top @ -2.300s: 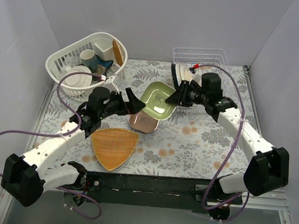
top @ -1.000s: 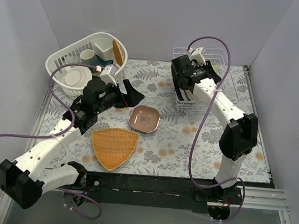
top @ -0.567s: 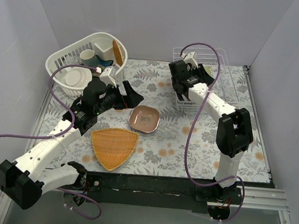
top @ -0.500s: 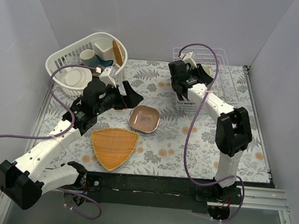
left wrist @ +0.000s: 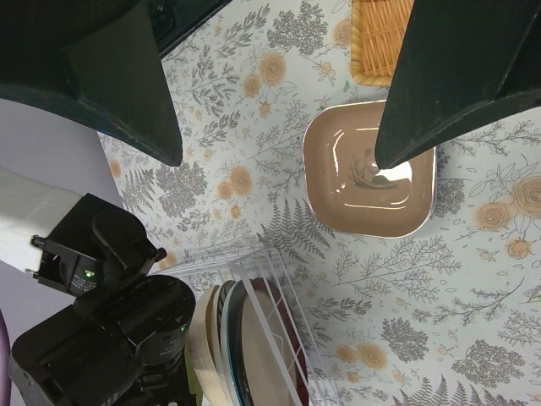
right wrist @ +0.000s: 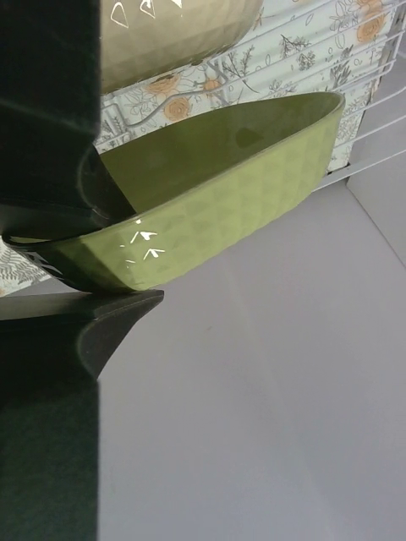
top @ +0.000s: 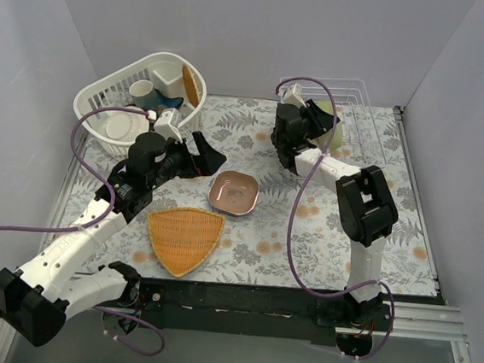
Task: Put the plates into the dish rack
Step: Insert the plate into the dish rack.
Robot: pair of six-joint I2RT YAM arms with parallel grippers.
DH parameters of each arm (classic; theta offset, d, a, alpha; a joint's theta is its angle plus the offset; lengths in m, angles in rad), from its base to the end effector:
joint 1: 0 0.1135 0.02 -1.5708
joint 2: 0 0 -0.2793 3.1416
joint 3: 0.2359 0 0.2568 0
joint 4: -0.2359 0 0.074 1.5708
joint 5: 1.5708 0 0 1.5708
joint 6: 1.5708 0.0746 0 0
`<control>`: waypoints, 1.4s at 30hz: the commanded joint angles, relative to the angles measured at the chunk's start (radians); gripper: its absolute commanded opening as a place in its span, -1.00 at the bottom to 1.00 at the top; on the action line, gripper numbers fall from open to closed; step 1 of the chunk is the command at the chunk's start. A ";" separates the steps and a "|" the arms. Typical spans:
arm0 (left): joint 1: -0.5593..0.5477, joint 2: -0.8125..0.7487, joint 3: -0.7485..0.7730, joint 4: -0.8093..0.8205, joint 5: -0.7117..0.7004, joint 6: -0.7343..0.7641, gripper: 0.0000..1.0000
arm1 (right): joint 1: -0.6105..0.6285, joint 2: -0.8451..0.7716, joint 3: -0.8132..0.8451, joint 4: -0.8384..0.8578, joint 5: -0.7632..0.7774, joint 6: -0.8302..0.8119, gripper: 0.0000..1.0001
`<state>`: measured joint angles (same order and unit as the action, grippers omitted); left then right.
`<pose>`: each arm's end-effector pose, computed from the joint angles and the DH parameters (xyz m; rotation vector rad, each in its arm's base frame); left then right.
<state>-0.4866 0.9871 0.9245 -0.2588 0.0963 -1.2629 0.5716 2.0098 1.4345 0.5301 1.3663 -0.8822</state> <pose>0.2262 -0.1278 0.3440 -0.7287 1.9753 -1.2292 0.4347 0.1928 0.2768 -0.1150 1.7456 -1.3144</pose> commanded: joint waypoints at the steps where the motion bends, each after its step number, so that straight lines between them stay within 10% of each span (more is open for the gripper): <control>1: 0.009 -0.031 -0.003 -0.016 -0.014 0.019 0.96 | 0.004 -0.002 -0.023 0.272 0.037 -0.159 -0.97; 6: 0.011 -0.028 -0.006 -0.011 -0.006 0.017 0.96 | 0.002 -0.029 -0.007 0.051 0.014 0.058 -0.97; 11: 0.014 -0.027 -0.006 -0.008 -0.001 0.013 0.96 | -0.022 -0.016 0.225 -0.796 -0.147 0.700 -0.97; 28: 0.019 -0.010 0.013 -0.019 0.006 0.023 0.96 | -0.038 -0.002 0.188 -0.826 -0.220 0.772 -0.95; 42: 0.022 -0.019 -0.001 -0.016 0.006 0.019 0.96 | -0.052 0.026 0.191 -0.811 -0.256 0.756 -0.31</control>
<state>-0.4728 0.9863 0.9245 -0.2630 0.0944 -1.2556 0.5266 2.0125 1.6157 -0.2596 1.2140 -0.1852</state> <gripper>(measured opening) 0.981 0.332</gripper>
